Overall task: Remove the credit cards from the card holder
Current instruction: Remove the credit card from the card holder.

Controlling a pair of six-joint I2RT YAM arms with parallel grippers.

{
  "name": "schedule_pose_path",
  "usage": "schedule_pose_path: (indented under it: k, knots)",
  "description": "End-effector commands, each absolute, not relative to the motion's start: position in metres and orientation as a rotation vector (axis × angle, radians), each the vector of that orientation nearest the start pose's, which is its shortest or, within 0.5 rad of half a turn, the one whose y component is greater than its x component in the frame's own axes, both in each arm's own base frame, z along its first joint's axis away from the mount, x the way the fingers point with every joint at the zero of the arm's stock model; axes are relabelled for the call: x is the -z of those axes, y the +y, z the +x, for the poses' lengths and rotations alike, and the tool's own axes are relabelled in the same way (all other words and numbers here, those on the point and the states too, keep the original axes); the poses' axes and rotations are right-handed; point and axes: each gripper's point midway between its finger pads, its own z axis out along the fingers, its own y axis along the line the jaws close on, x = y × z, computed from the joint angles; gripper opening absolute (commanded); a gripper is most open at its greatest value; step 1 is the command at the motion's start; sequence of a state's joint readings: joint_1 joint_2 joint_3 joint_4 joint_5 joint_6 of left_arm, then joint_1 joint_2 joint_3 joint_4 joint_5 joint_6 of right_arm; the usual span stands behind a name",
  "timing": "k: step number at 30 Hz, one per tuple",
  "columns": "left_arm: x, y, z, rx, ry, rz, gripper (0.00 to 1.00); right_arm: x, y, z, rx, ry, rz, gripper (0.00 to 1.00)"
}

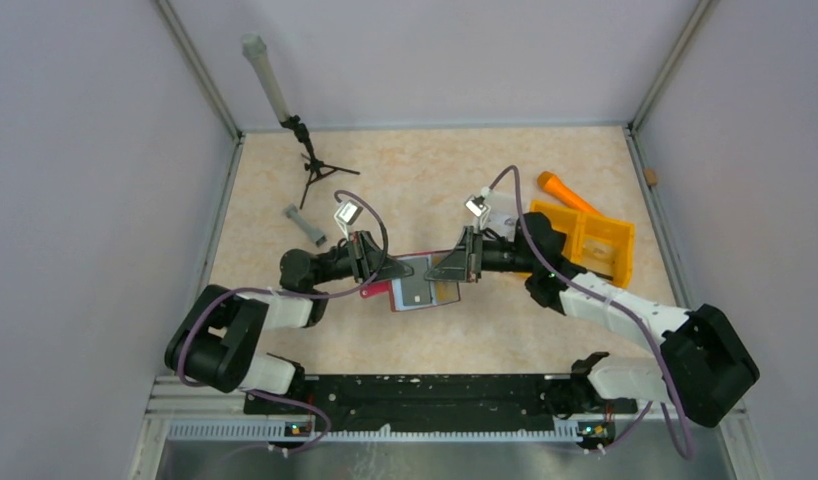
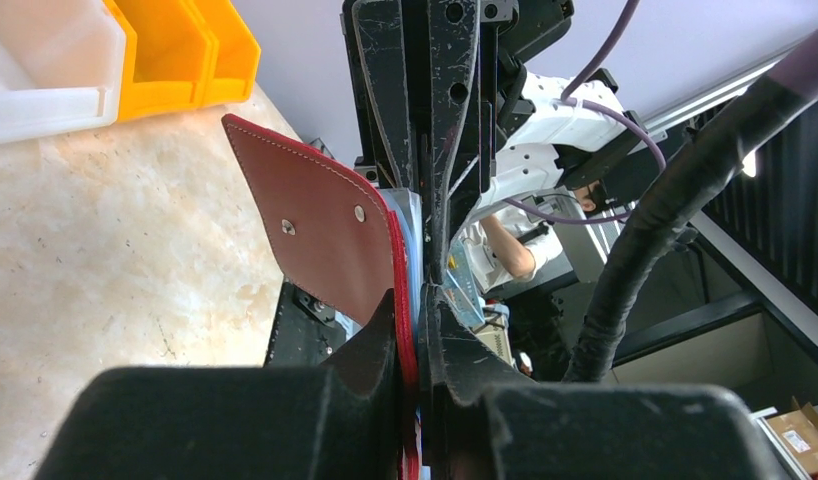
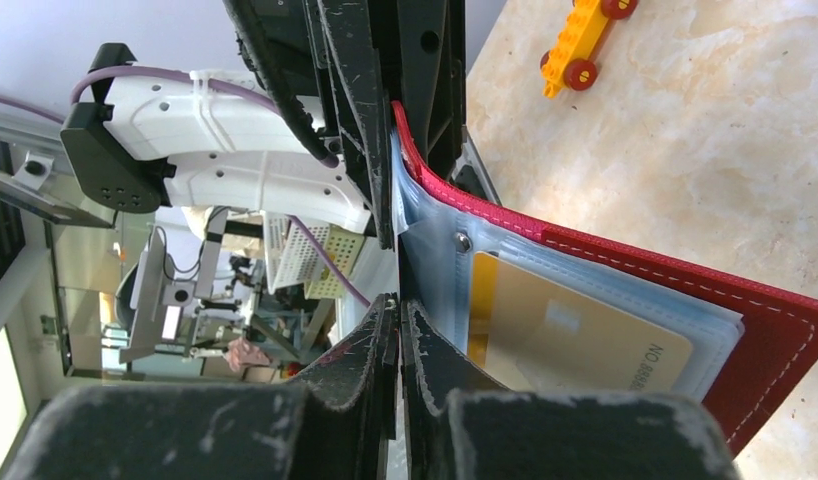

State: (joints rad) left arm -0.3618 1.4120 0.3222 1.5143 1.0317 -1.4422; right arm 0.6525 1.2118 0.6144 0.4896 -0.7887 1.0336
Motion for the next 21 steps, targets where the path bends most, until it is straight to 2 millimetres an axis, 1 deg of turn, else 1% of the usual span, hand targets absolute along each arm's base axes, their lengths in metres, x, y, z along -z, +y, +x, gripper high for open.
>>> schedule_pose_path:
  k: [1, 4, 5, 14, 21]
  knots:
    - [-0.251, -0.253, 0.185, 1.985, 1.562, 0.401, 0.00, -0.262, 0.315, 0.169, -1.859, 1.890, -0.403, 0.04]
    - [-0.251, -0.253, 0.185, 1.984, 1.562, 0.398, 0.00, -0.262, 0.312, 0.169, -1.859, 1.889, -0.393, 0.03]
    - [-0.250, -0.253, 0.186, 1.984, 1.563, 0.394, 0.00, -0.261, 0.311, 0.169, -1.859, 1.890, -0.389, 0.00]
    - [-0.253, -0.252, 0.185, 1.984, 1.555, 0.399, 0.00, -0.260, 0.305, 0.170, -1.865, 1.887, -0.372, 0.00]
    - [-0.253, -0.252, 0.186, 1.984, 1.556, 0.390, 0.00, -0.254, 0.301, 0.173, -1.855, 1.900, -0.359, 0.00]
